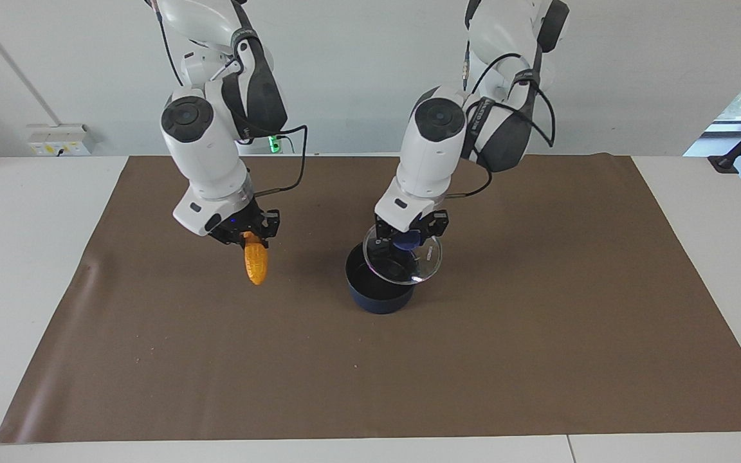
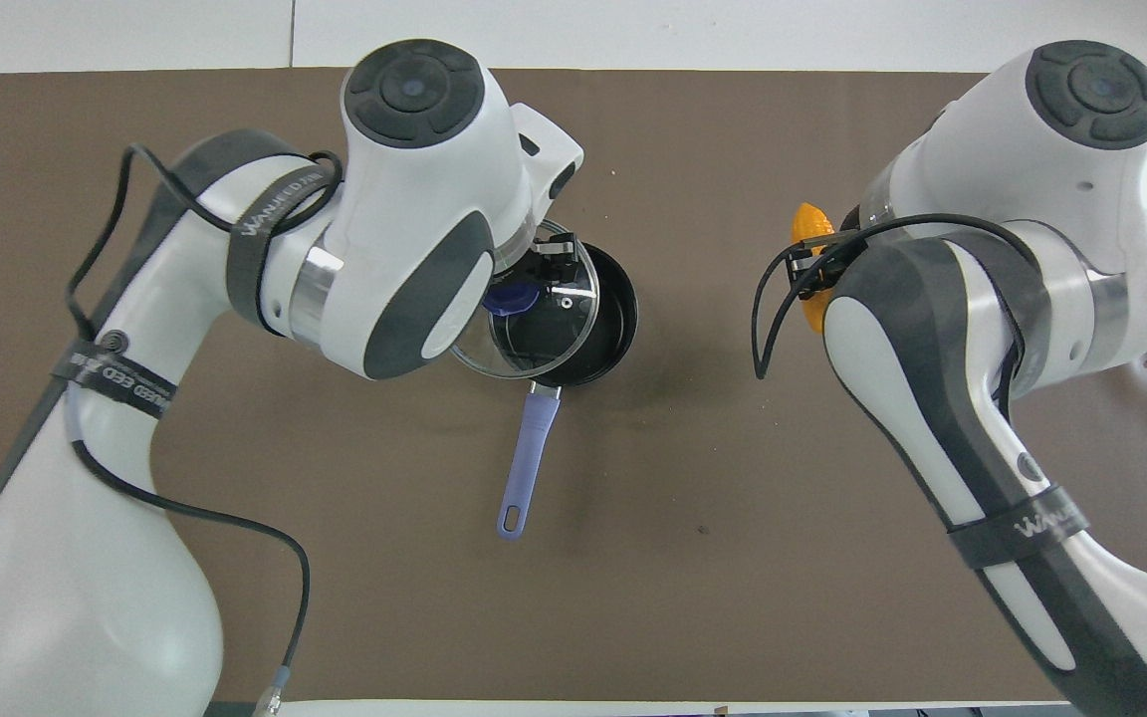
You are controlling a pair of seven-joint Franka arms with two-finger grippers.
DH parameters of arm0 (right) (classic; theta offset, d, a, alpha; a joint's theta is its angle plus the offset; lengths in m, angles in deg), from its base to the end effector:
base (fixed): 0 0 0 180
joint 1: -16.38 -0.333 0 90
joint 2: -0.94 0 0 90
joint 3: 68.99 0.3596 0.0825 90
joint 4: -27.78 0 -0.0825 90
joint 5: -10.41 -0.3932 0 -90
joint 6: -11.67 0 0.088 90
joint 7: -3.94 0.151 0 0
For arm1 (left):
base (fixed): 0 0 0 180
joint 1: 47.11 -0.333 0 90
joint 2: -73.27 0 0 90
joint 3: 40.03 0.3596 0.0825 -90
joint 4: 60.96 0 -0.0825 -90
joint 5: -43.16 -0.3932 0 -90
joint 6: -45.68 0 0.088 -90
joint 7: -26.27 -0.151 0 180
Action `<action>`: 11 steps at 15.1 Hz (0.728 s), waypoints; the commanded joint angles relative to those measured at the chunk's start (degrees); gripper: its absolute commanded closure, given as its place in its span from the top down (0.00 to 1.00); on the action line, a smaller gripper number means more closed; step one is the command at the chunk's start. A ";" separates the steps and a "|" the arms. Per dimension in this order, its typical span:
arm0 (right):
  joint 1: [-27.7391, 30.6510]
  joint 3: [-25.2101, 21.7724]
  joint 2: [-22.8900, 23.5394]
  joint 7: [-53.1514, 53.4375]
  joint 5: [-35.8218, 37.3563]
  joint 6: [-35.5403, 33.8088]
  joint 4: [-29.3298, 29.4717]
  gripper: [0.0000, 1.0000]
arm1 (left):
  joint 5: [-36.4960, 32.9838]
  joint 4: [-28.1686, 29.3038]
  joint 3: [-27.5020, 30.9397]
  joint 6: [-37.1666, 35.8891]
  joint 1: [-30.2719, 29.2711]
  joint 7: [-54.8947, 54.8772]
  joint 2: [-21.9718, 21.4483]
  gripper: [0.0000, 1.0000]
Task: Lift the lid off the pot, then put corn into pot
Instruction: 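Lift the lid away with the left gripper while the right gripper carries corn over pot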
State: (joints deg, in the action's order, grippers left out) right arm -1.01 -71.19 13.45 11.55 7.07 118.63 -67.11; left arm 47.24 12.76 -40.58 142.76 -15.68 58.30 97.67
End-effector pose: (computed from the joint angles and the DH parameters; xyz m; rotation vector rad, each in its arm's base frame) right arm 0.6204 0.1774 0.4759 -3.0913 -0.1794 0.0258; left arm 0.5976 -0.3833 0.5004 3.0868 0.0172 -0.0847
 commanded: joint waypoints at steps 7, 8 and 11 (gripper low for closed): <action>-18.54 0.53 18.08 23.77 2.97 1.40 18.51 0.00 | 0.75 6.24 0.11 -5.08 -28.94 -35.06 -6.81 0.22; -18.64 0.53 17.99 23.78 3.51 2.98 17.90 0.00 | 0.67 8.70 0.11 -3.14 -31.14 -37.80 -7.34 0.22; -18.82 0.53 17.64 24.04 3.43 5.88 14.04 0.00 | -0.82 19.05 0.28 7.21 -35.02 -44.23 -9.18 0.22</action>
State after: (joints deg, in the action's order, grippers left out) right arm -20.91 -70.69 31.69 35.53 9.95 123.17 -51.86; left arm 47.21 21.59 -39.69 142.44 -49.68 17.27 92.91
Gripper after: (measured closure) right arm 0.599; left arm 0.335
